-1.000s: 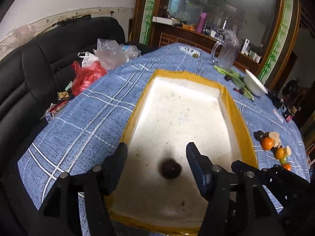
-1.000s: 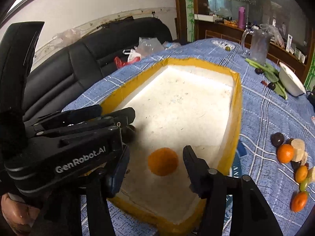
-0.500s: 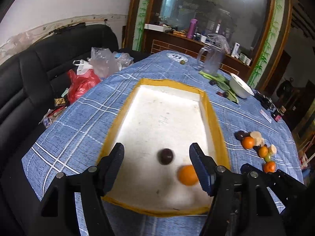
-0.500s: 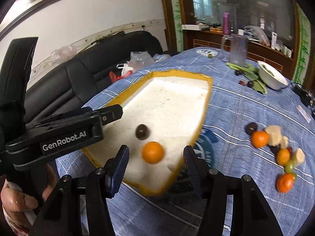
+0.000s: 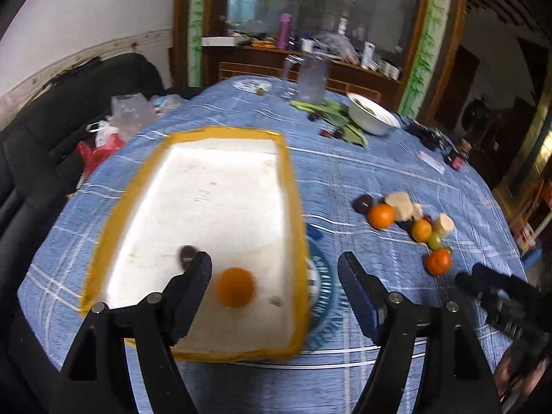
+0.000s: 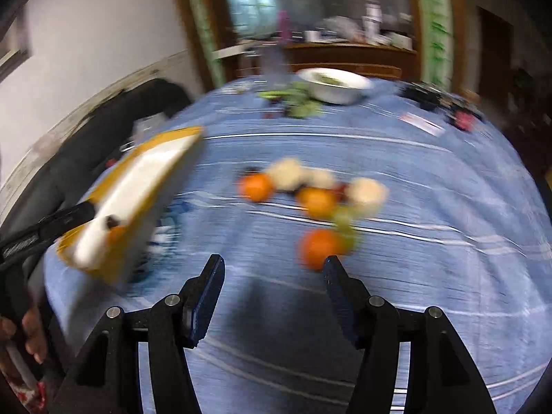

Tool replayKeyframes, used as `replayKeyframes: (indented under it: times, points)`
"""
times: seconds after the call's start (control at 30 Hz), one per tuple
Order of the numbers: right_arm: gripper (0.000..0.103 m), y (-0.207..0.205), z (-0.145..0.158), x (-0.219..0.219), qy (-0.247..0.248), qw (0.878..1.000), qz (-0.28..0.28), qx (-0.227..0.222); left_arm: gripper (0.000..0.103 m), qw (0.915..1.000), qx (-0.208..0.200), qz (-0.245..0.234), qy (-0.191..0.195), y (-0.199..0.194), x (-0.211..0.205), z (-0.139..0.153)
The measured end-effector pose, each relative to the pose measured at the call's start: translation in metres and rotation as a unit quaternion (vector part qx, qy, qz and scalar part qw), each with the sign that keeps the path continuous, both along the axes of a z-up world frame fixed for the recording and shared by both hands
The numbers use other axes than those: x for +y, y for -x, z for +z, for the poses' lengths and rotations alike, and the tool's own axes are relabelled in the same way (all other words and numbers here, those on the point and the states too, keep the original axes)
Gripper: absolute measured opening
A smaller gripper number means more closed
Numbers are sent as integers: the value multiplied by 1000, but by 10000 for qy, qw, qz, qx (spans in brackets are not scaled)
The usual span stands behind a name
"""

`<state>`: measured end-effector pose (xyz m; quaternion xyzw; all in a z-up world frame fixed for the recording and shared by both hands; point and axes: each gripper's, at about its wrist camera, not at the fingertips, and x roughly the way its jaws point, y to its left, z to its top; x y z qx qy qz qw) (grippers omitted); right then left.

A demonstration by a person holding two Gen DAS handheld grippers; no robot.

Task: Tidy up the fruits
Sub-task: 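Return both tools to the fruit row, then grasp a white cut piece with the left tool while the right tool grasps another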

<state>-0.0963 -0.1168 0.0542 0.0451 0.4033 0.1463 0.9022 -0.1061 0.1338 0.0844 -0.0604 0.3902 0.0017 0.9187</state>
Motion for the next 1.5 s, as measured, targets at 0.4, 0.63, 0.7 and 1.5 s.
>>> replayKeyframes:
  times: [0.4, 0.63, 0.7, 1.5]
  points:
    - [63, -22, -19, -45, -190, 9986, -313, 386, 75, 9946, 387, -949, -180, -34, -78, -25]
    - [63, -50, -10, -59, -333, 9970, -648, 248, 74, 9933, 386, -1083, -84, -61, -94, -26]
    - [63, -64, -7, -60, -348, 9969, -682, 159, 74, 9923, 251, -1213, -80, -72, -102, -23]
    - [44, -102, -28, -87, -1031, 9904, -864, 323, 42, 9748, 568, -2149, 163, -165, -137, -59]
